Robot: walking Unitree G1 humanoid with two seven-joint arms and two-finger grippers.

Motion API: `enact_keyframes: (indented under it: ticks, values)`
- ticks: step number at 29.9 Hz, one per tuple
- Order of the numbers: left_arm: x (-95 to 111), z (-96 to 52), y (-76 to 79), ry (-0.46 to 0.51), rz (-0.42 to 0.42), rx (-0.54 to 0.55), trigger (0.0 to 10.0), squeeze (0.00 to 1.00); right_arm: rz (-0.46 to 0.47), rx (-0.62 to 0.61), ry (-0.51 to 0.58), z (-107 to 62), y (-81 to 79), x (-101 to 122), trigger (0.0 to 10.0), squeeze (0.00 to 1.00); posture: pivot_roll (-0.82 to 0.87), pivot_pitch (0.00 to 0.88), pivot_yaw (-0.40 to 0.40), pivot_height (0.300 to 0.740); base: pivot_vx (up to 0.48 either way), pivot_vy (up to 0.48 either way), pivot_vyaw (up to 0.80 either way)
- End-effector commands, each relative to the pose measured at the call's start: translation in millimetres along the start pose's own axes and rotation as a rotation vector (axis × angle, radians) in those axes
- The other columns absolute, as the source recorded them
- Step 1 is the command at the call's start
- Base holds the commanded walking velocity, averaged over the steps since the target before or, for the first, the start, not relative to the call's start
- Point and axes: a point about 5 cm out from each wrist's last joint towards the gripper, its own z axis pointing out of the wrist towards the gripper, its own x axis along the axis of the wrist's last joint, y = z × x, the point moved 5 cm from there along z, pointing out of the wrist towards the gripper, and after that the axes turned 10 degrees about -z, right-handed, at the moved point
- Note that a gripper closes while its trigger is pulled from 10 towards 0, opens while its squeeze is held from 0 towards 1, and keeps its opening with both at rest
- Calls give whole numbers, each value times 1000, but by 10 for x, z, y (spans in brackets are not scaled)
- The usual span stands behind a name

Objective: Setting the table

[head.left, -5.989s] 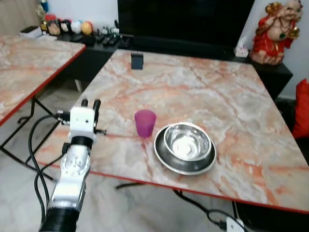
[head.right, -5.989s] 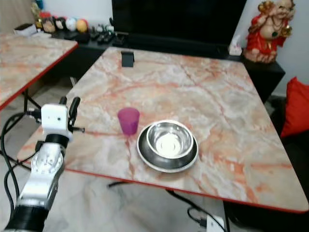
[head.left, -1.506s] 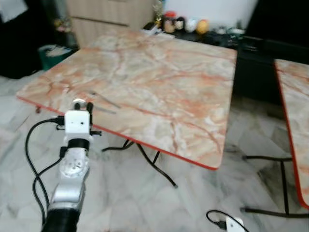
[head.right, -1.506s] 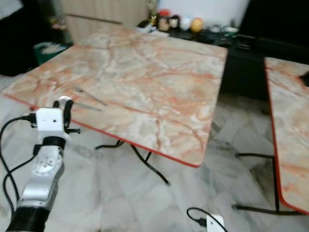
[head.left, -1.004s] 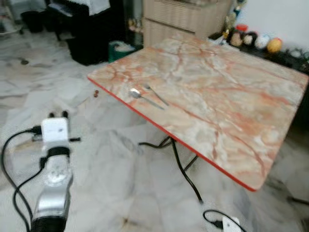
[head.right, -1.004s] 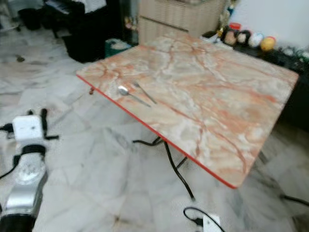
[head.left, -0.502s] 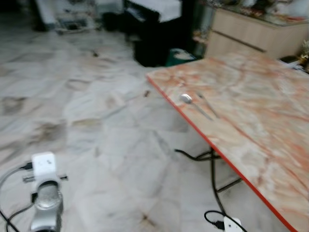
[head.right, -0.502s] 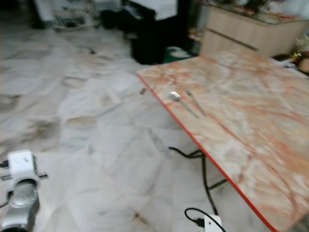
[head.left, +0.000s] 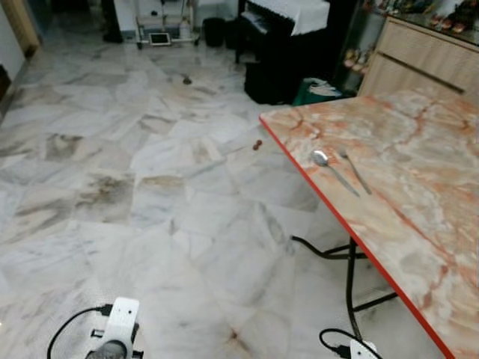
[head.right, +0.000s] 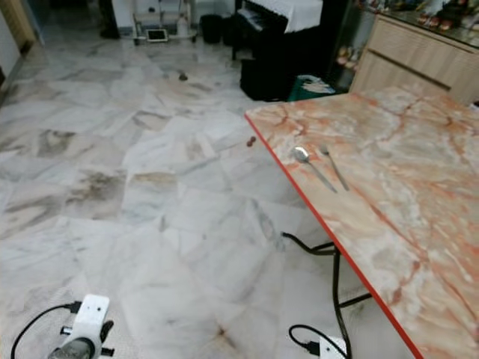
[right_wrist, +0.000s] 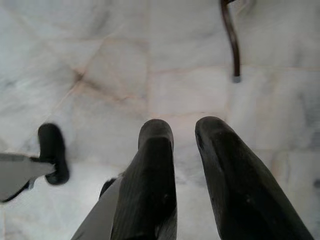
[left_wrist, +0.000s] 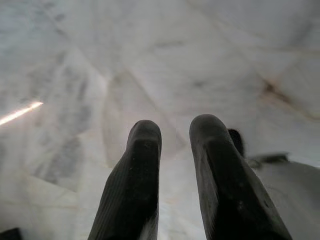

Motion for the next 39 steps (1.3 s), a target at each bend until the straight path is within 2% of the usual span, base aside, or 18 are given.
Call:
enact_keyframes:
  ticks: [1,6,12,17,24,28,39]
  values:
    - [-10,11,80,-11,-3,-30,10000,0,12,-8,12,-2,32,16,10000,0,149,0,-71,727,0,0,0]
    - [48,24,165,7,15,-56,10000,0,18,-16,40,-2,35,61,10000,0,128,0,-51,727,0,0,0]
    - [61,25,127,17,27,-54,10000,0,10,-22,73,-4,22,106,10000,0,104,0,-27,727,0,0,0]
    - [60,27,65,13,41,-42,10000,0,-29,26,92,-2,-52,142,10000,0,92,0,-10,727,0,0,0]
    - [35,23,50,6,46,-37,10000,0,-10,7,73,-1,-39,106,10000,0,88,0,-3,727,0,0,0]
    - [23,22,53,2,43,-37,10000,0,-36,-1,58,-1,-28,86,10000,0,93,0,-7,727,0,0,0]
    - [-36,18,22,-23,4,-9,10000,0,-38,19,44,-1,-35,61,10000,0,113,0,-29,727,0,0,761]
